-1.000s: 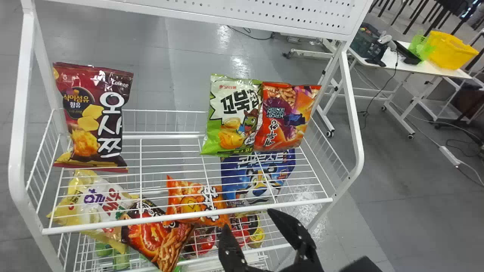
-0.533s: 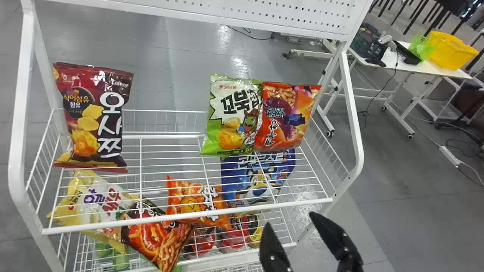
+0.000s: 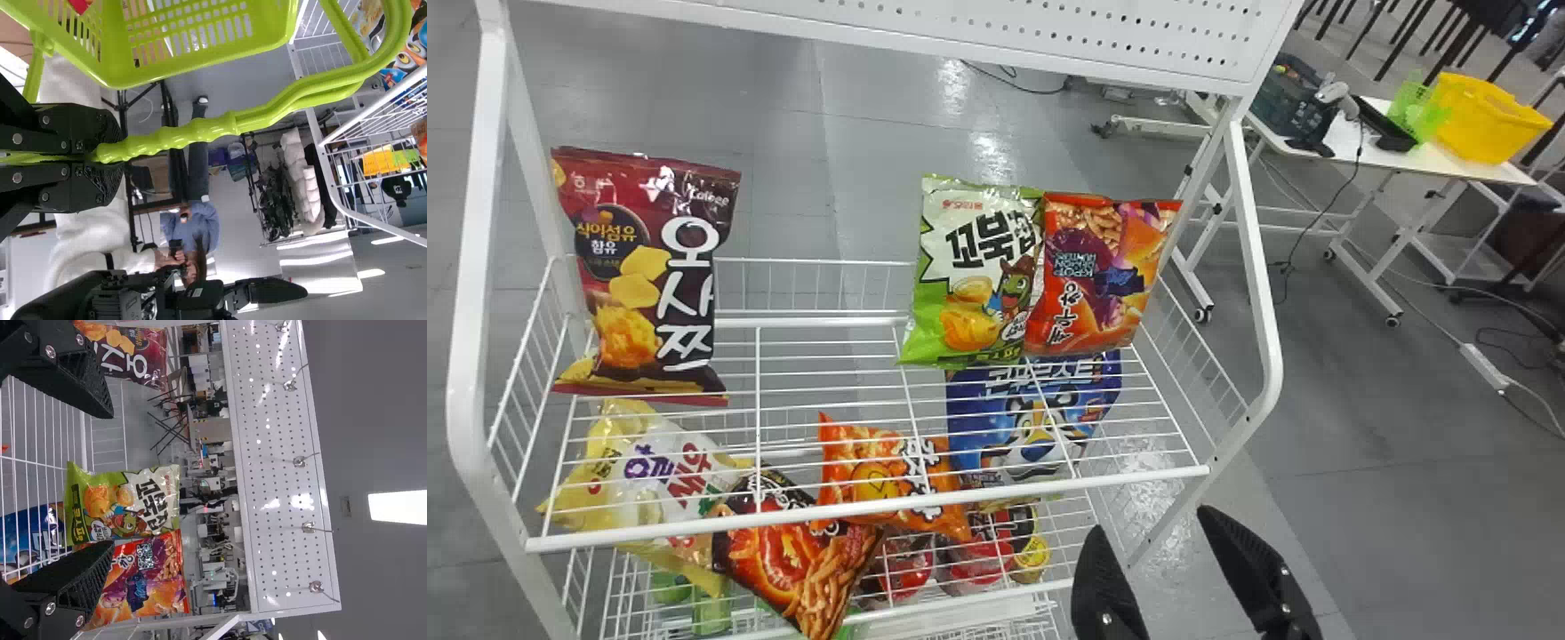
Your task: Hold basket handle with left hand then pick Jagalchi snack with right hand and place into basket
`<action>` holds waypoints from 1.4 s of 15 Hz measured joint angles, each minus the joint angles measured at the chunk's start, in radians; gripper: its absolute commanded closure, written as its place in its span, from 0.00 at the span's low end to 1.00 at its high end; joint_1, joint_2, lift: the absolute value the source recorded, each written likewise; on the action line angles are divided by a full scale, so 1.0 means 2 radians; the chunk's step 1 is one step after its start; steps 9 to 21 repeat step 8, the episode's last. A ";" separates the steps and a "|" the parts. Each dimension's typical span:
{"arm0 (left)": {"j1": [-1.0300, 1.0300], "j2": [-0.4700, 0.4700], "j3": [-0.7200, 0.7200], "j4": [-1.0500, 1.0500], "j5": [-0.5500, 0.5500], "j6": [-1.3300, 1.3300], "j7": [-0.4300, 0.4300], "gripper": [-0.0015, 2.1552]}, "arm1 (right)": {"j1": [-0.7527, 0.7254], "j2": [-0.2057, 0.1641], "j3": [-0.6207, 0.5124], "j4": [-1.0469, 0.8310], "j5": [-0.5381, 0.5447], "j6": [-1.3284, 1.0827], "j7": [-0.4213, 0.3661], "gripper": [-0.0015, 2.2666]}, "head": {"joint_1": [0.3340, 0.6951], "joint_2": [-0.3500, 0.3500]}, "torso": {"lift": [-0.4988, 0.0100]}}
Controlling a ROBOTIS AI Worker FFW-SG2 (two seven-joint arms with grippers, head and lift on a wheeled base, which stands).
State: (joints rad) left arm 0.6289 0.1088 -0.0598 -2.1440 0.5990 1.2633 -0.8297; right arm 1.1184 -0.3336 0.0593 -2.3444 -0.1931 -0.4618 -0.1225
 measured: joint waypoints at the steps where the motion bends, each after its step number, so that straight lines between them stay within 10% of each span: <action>1: 0.000 0.000 0.000 0.000 0.000 0.000 0.000 0.97 | -0.001 0.001 0.002 0.000 0.002 0.002 0.000 0.06 | 1.00 0.00 | 0.96; 21: 0.000 0.000 0.000 0.000 0.000 0.000 0.000 0.97 | 0.000 0.007 0.004 0.002 0.007 0.002 0.000 0.06 | 1.00 0.00 | 0.96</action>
